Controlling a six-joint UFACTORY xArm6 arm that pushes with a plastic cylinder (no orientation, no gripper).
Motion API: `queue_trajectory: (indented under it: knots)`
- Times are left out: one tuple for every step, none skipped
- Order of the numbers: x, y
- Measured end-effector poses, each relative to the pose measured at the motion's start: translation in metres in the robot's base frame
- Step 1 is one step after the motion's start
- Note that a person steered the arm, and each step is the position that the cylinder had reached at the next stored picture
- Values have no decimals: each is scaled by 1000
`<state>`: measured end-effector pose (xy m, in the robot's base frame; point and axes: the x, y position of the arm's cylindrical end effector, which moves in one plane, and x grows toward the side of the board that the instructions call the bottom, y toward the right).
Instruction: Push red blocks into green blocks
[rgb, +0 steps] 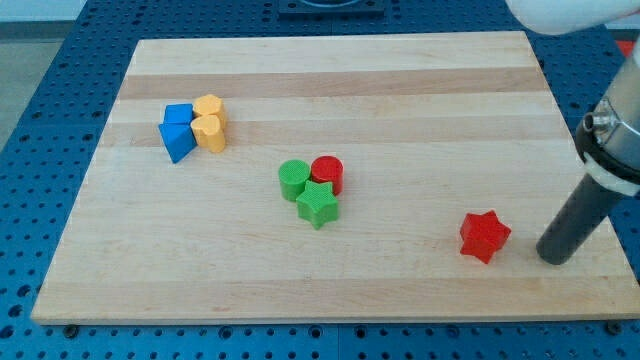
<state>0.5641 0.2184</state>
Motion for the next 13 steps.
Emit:
queue_trajectory:
  knots:
    - [4, -6]
    - [12, -35]
    - [8, -83]
    - [-14, -97]
    - [4, -62]
    - [7, 11]
    - [-20, 40]
    - [-28, 9]
    - [-28, -45]
    - [-28, -65]
    - [-26, -30]
    - [-26, -39]
    - [-26, -41]
